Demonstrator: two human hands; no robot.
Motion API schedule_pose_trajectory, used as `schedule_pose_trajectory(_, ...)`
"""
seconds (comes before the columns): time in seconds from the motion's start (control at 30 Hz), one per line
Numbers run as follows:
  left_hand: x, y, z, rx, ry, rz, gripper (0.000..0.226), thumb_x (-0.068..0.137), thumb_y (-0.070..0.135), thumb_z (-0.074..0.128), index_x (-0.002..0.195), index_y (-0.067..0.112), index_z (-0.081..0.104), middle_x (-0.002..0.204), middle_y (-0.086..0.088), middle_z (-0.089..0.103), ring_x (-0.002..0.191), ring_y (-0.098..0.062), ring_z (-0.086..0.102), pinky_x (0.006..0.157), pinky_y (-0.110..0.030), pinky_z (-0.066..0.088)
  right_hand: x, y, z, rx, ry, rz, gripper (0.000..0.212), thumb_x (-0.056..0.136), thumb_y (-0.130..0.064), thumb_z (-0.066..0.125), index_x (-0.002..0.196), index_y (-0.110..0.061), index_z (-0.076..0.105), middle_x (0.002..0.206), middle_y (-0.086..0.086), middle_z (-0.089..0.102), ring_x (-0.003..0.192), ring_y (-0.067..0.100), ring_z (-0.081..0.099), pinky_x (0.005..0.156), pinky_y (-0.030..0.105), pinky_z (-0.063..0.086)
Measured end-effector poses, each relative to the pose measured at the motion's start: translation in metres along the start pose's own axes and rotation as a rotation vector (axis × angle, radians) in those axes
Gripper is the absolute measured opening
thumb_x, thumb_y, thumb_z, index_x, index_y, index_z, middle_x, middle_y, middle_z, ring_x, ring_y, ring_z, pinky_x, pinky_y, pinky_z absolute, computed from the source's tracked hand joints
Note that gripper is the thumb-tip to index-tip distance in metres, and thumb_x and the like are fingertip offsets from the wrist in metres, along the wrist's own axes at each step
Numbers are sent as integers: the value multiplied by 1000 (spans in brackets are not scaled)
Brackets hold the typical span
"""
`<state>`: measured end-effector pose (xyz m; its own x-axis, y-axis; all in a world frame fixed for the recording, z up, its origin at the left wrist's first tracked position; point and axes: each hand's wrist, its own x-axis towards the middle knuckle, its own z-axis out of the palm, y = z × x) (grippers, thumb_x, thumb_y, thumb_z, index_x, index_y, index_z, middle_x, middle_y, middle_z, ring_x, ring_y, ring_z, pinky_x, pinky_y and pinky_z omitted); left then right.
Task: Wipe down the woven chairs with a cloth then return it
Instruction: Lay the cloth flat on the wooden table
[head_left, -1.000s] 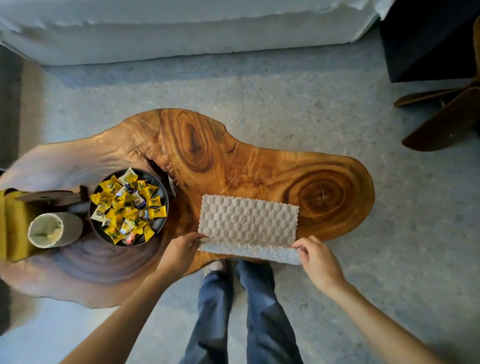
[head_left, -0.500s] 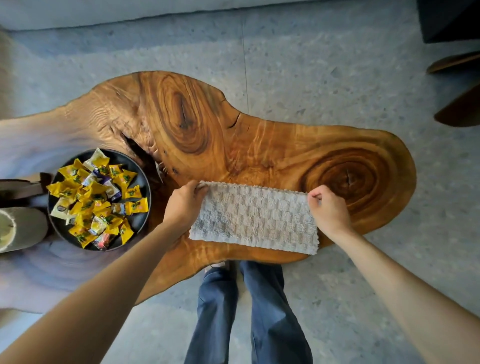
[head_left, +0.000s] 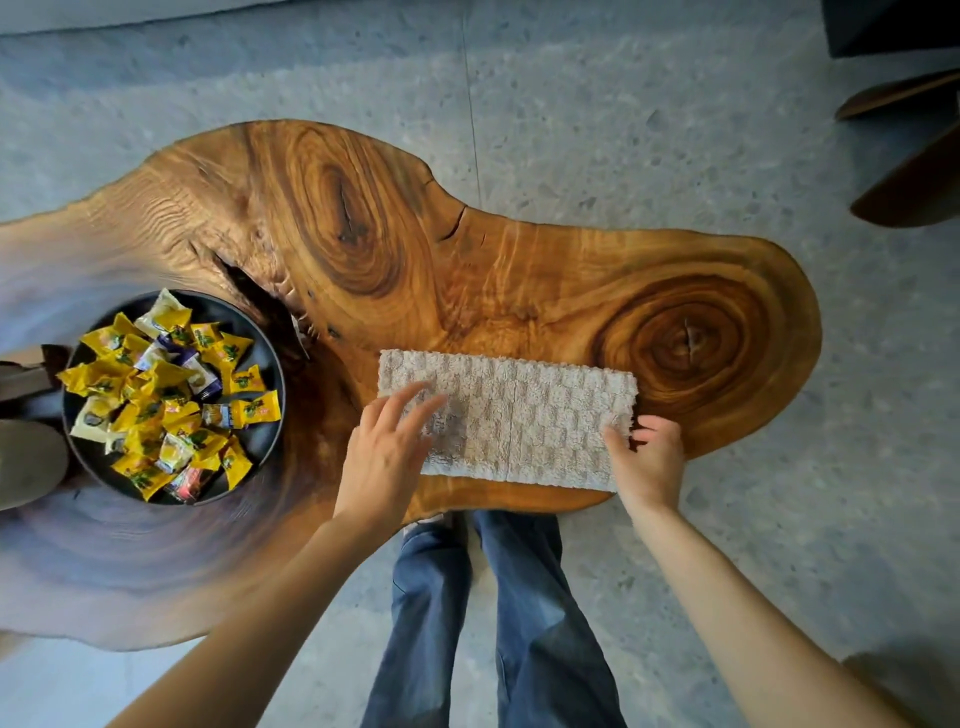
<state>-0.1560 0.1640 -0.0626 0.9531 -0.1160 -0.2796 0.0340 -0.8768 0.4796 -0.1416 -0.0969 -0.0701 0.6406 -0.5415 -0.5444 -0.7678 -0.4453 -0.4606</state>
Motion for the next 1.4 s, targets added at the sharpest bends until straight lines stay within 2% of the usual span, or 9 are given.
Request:
schedule_pose_trajectory(0.2,2,-4,4,-4,-84,-74,53,88,6,63,136,26,51,144,-2,41,114,-33,41,95,-43,44,1,-2,2,10,-91,41,24,86,-24,68,101,-13,52,97,9,62,96,30,60,83,46,51)
schedule_pose_trajectory(0.43,7,-12,-11,-236,24,-128,55,87,0,61,137,19,48,136,-3,49,122,-28,44,99,-27,30,-28,-45,-21,89,-45,-246,16,88,-19,67,96,-16,53,70,-4,50,65,13,50,60,29,41)
schedule_pose_trajectory(0.53,3,-19,-13,-370,52,-268,55,87,-3,58,137,17,46,135,-8,45,119,-27,47,101,-34,39,-48,-66,-19,52,-68,-371,17,88,-20,66,97,-21,51,69,-3,52,63,11,52,62,35,45)
schedule_pose_trajectory(0.63,0,-17,-22,-636,-23,-476,53,92,-2,51,141,18,41,136,-3,45,109,-16,55,90,-26,47,-67,-84,-1,34,-106,-463,17,88,-23,66,97,-23,51,67,-3,53,63,11,53,61,36,46)
schedule_pose_trajectory(0.87,-6,-27,-25,-810,-54,-575,50,94,-7,43,138,16,47,123,12,53,121,-12,51,102,-37,46,-108,-107,75,-18,-245,-587,16,90,-20,63,102,-20,52,68,-11,50,61,2,50,52,12,36)
schedule_pose_trajectory(1.0,-8,-35,-27,-886,-58,-609,46,96,-4,42,139,15,45,127,4,57,98,-7,62,82,-17,51,-112,-107,108,-65,-276,-563,18,91,-20,62,106,-18,52,74,-7,53,66,8,51,50,13,34)
schedule_pose_trajectory(1.2,-8,-42,-32,-911,-111,-588,44,98,-1,41,139,13,45,127,1,57,95,-9,61,75,-8,49,-109,-102,128,-171,-323,-566,21,91,-21,62,109,-18,50,79,-5,53,66,5,50,53,16,39)
schedule_pose_trajectory(1.3,-10,-47,-33,-891,-133,-580,44,97,-1,43,138,15,45,130,0,58,105,-15,61,90,-23,49,-108,-102,125,-154,-448,-561,25,91,-23,63,114,-19,54,84,-2,60,80,13,60,71,30,52)
schedule_pose_trajectory(1.4,-15,-42,-34,-737,-86,-567,43,96,-1,43,134,18,50,127,1,58,107,-15,60,91,-28,50,-108,-100,105,-179,-428,-637,22,95,-20,57,116,-19,60,101,-7,61,96,12,59,80,22,49)
